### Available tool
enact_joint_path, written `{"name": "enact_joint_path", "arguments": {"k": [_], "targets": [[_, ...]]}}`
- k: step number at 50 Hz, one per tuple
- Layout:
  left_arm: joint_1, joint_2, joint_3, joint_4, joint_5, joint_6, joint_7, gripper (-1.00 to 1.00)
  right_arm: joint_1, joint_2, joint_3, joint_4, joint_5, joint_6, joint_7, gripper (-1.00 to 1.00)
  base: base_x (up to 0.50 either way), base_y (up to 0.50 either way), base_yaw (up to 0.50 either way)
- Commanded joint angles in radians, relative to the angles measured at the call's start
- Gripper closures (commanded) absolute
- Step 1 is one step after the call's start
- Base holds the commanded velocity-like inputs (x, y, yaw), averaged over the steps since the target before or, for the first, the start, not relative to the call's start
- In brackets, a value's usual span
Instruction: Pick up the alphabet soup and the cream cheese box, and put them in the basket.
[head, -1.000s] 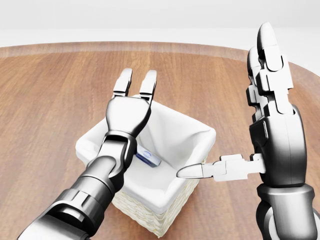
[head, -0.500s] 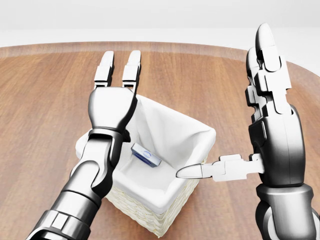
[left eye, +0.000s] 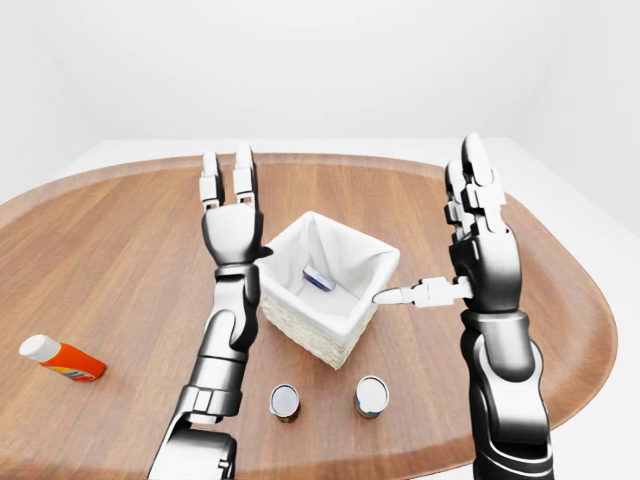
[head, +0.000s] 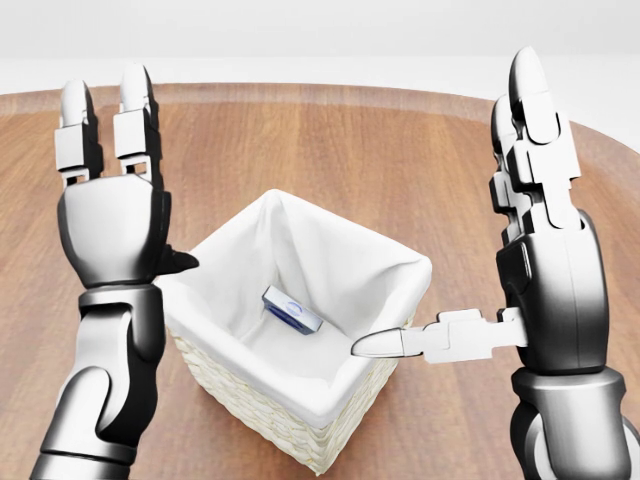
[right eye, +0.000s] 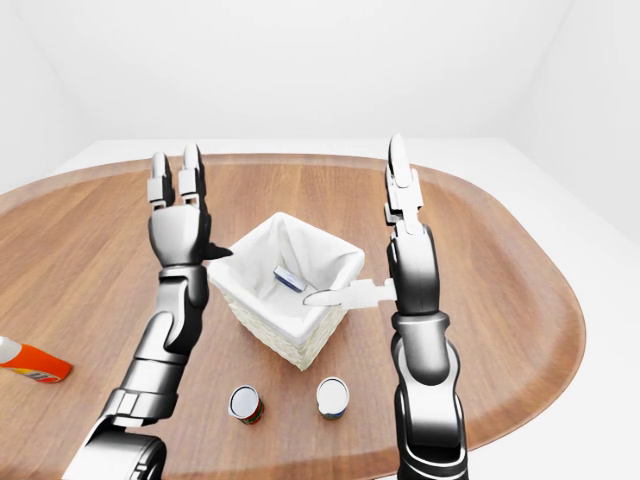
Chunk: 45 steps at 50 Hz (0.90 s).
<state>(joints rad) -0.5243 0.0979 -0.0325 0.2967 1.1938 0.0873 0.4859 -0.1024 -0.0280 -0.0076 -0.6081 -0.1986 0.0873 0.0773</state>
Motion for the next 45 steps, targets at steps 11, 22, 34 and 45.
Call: {"name": "enact_joint_path", "arguments": {"k": [11,22,34,45], "targets": [[0.118,0.126,0.144,-0.265,-0.147,0.000,-0.022,-1.00,-0.001,0.000,0.002,-0.007,-0.003,0.000,0.000,-1.00,0.00,0.00,0.00],[0.140,0.191,0.209,-0.267,-0.227,0.000,-0.024,-1.00,0.002,0.000,-0.002,0.007,-0.002,0.000,-0.002,-1.00,0.00,0.00,0.00],[0.119,0.275,0.286,-0.204,-0.356,0.000,-0.037,-1.00,-0.002,0.000,-0.001,-0.001,-0.004,0.000,-0.003,-1.00,0.00,0.00,0.00],[0.129,0.330,0.341,-0.159,-0.453,0.000,-0.036,-1.00,-0.004,0.001,0.000,-0.012,-0.004,0.000,-0.004,-1.00,0.00,0.00,0.00]]}}
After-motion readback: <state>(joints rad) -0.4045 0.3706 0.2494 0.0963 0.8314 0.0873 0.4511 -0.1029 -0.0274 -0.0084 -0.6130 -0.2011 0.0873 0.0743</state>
